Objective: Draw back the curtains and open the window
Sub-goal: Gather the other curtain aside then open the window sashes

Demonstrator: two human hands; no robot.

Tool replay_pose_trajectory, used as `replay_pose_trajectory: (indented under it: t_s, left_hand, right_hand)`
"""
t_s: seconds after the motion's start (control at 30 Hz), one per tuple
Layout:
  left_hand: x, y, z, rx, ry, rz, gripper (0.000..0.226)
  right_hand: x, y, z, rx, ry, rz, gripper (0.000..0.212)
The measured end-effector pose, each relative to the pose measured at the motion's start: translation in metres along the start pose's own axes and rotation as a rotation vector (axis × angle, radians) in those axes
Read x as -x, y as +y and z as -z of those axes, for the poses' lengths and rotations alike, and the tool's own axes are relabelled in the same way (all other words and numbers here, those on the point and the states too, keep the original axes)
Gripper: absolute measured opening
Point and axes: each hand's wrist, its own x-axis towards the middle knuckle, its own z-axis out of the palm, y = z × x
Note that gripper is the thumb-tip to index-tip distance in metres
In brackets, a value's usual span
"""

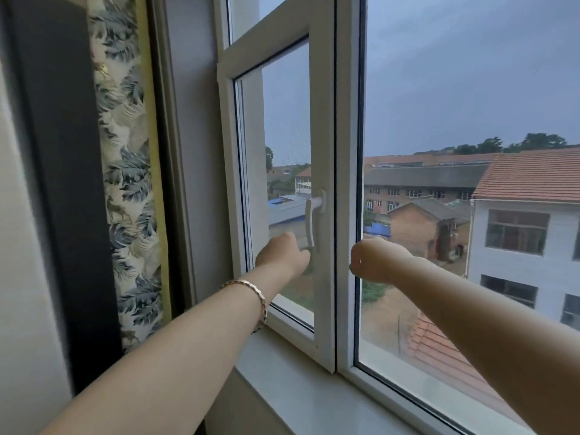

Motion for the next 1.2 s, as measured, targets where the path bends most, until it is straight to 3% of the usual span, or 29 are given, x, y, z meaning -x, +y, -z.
replay_pose_trajectory:
  t_s: [0.13, 0.23, 0.43, 0.5, 0.6, 0.7, 0.83, 0.97, 1.2]
  left_hand:
    - [-0.079, -0.011, -0.018, 0.288, -0.009, -0.028, 0.05]
    - [-0.154, -0.009, -0.036, 0.539, -0.128, -0.034, 0.07]
    - [-0.213, 0.008, -0.056, 0.932, -0.325, -0.062, 0.057]
    - [-0.224, 0.007, -0.063, 0.837, -0.275, -0.15, 0.057]
    - [-0.236, -0.004, -0.062, 0.464, -0.082, -0.453, 0.059]
    - [-0.247, -0.013, -0.044, 0.114, -0.037, -0.719, 0.052]
    - [-0.245, -0.01, -0.028, -0.044, -0.013, -0.868, 0.041]
    - [-0.244, -0.013, -0.03, -0.117, 0.045, -0.841, 0.045]
    - [-0.208, -0.052, -0.011, -0.011, 0.108, -0.759, 0.046]
  right_hand:
    - [-0.048, -0.001, -0.011, -0.006, 0.036, -0.087, 0.025]
    - [-0.089, -0.002, -0.019, -0.027, 0.093, -0.213, 0.026]
    - [-0.115, -0.004, -0.019, 0.013, 0.114, -0.334, 0.025]
    - [-0.122, -0.003, -0.02, 0.011, 0.122, -0.369, 0.024]
    - [-0.122, -0.003, -0.022, 0.022, 0.096, -0.4, 0.026]
    - [-0.119, -0.009, -0.018, 0.032, 0.105, -0.424, 0.028]
    - [-0.104, -0.018, -0.019, 0.064, 0.103, -0.468, 0.026]
    - [-0.085, -0.03, -0.021, 0.113, 0.1, -0.509, 0.025]
    - [-0.048, -0.071, -0.032, 0.113, 0.035, -0.477, 0.024]
